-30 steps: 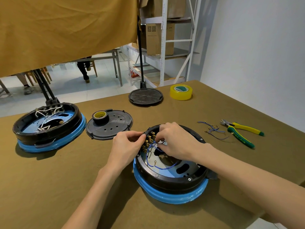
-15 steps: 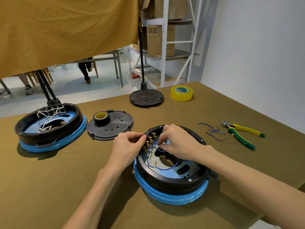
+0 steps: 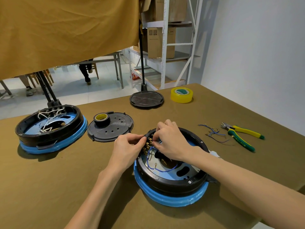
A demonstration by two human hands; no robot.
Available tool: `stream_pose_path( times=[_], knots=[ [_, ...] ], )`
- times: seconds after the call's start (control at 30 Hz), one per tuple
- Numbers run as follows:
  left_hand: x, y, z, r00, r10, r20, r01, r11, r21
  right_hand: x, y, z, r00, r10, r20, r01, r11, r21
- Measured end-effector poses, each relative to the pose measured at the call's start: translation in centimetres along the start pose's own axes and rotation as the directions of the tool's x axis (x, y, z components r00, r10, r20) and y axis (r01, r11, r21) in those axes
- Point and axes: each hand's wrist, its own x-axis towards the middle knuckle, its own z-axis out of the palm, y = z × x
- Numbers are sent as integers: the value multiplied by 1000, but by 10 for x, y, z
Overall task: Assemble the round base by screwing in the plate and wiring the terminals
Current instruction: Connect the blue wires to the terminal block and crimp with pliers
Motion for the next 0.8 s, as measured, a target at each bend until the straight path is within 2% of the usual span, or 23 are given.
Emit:
stream_pose_path(
  times=[0.27, 0.37, 0.8],
  knots=[
    [-2, 1, 3, 1000, -11, -19, 11, 999, -42, 3, 3, 1, 994, 109, 19, -110, 989, 101],
    [-1, 2, 2, 1000, -11, -16, 10, 999, -39, 5, 4, -4, 988, 152, -15, -149, 981, 128],
    [-1, 6, 3, 999, -17, -41, 16, 1000, -13, 2, 2, 6, 998, 47, -40, -43, 994, 103]
  ],
)
